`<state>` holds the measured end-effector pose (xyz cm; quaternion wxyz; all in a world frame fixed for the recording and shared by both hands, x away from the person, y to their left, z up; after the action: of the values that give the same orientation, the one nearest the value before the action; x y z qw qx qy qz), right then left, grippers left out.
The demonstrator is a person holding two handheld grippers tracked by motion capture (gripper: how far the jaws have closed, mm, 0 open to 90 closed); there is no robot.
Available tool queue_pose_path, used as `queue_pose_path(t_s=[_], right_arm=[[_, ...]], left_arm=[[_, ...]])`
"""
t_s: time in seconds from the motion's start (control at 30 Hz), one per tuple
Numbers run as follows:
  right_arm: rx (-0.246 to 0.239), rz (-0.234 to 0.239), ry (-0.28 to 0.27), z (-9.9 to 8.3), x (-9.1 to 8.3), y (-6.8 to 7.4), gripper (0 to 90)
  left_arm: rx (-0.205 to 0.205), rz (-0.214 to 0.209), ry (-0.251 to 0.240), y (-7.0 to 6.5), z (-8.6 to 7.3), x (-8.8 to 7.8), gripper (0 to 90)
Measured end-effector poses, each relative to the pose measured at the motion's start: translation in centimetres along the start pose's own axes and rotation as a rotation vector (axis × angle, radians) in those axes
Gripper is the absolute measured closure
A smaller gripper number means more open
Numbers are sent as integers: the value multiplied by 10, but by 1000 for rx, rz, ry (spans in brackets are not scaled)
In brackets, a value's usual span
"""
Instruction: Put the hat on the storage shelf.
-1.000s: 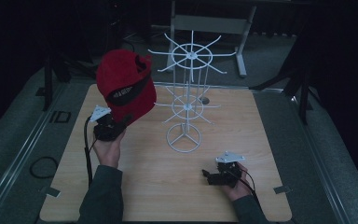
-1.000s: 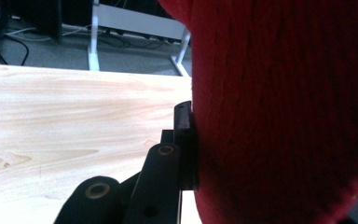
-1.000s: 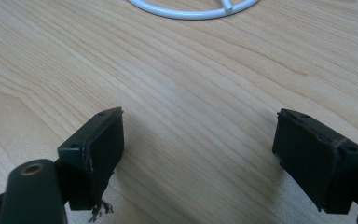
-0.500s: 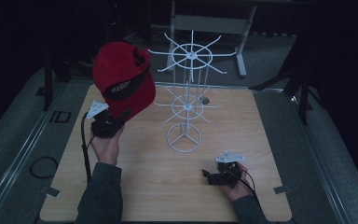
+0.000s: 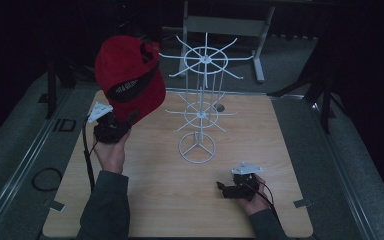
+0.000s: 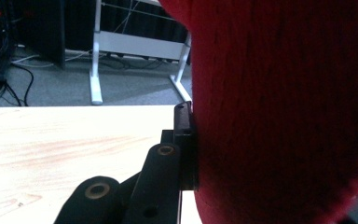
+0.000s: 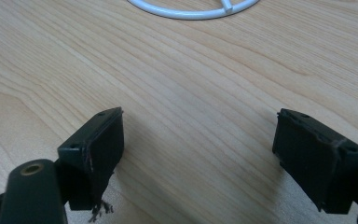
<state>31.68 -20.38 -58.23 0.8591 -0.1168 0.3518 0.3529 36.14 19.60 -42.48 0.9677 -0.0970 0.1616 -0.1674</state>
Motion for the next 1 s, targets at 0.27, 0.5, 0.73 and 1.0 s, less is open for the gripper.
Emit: queue_pose_path(t_s=[0.27, 0.5, 0.73, 1.0], right_arm=[[0, 0, 0, 0, 0, 0, 163], [1, 0, 0, 0, 0, 0, 163], [1, 0, 0, 0, 0, 0, 163], [1, 0, 1, 0, 0, 0, 163]], left_arm=[[10, -2, -15, -4, 7, -4, 852], [19, -11, -35, -8, 15, -11, 852], [34, -20, -46, -14, 22, -17, 852], [51, -29, -62, -21, 29, -23, 852]])
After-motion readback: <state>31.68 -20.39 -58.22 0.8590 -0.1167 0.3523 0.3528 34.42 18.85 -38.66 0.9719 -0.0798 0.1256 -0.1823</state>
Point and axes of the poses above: each handheld gripper's, and its own axes: x roughly forward along the jaws, z roughly out of its top, y roughly to its left, the point moved 2 cm from there along x, roughly forward along the jaws, and after that the axes turned 5 degrees about z, right-handed, at the moved point
